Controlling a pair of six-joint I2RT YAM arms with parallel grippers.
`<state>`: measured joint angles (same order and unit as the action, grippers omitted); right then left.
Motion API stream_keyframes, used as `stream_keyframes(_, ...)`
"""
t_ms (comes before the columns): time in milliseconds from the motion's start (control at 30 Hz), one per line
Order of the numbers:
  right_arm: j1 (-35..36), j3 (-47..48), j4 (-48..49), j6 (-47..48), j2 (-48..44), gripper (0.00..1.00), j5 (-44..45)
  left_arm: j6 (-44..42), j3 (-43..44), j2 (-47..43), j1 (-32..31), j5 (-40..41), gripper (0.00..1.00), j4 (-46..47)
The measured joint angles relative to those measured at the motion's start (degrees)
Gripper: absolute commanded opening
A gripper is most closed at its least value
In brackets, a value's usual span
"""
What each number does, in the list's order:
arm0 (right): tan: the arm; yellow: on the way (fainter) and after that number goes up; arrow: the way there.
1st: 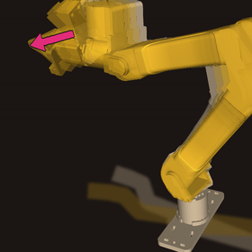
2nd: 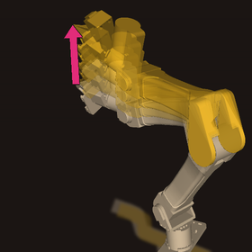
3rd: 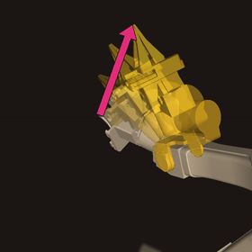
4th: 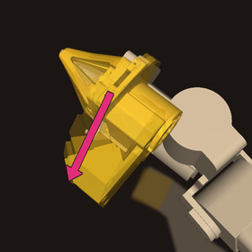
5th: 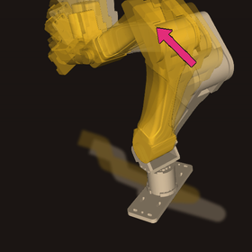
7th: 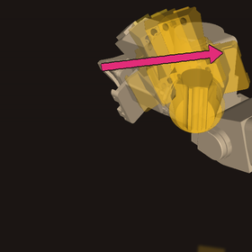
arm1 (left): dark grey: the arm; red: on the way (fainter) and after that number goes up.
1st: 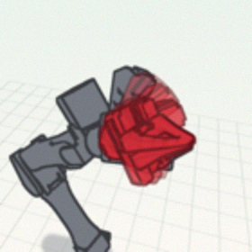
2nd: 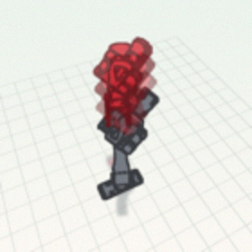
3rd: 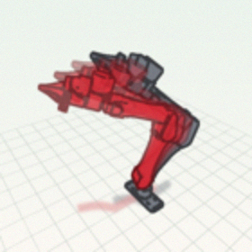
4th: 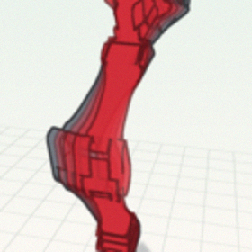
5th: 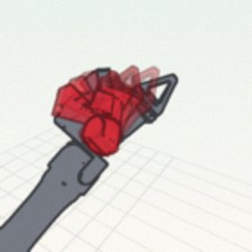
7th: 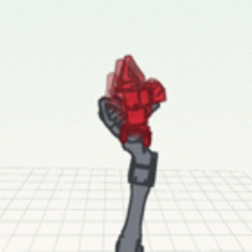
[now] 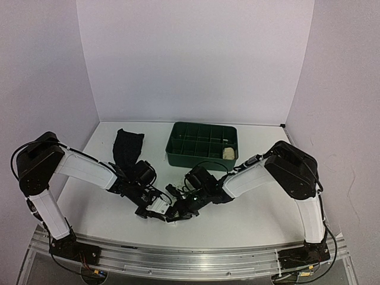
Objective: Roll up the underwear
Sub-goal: Roll the underwear to the center of the board.
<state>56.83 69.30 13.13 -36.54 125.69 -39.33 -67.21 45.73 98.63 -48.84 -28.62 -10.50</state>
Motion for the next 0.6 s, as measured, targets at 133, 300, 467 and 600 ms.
stream_keyframes(133, -0.9, -0.3, 0.4, -0.4, 0.0, 0.17, -0.3, -0.5, 0.0, -0.2, -0.2, 0.3, 0.0, 0.1)
stream_keyframes(300, -1.3, -1.9, 0.8, -0.8, -2.6, 0.39, 1.3, 1.9, 0.8, -0.3, -0.2, 0.4, 0.0, -1.6)
stream_keyframes(467, -2.5, -5.5, -0.8, 0.1, -9.4, 0.48, 4.7, 9.1, 6.0, 1.1, -0.1, -0.5, 0.0, -8.7)
stream_keyframes(600, -3.2, -9.6, -1.0, 2.4, -16.5, 0.48, 9.4, 15.7, 10.4, 4.5, 0.4, -4.3, 0.0, -14.4)
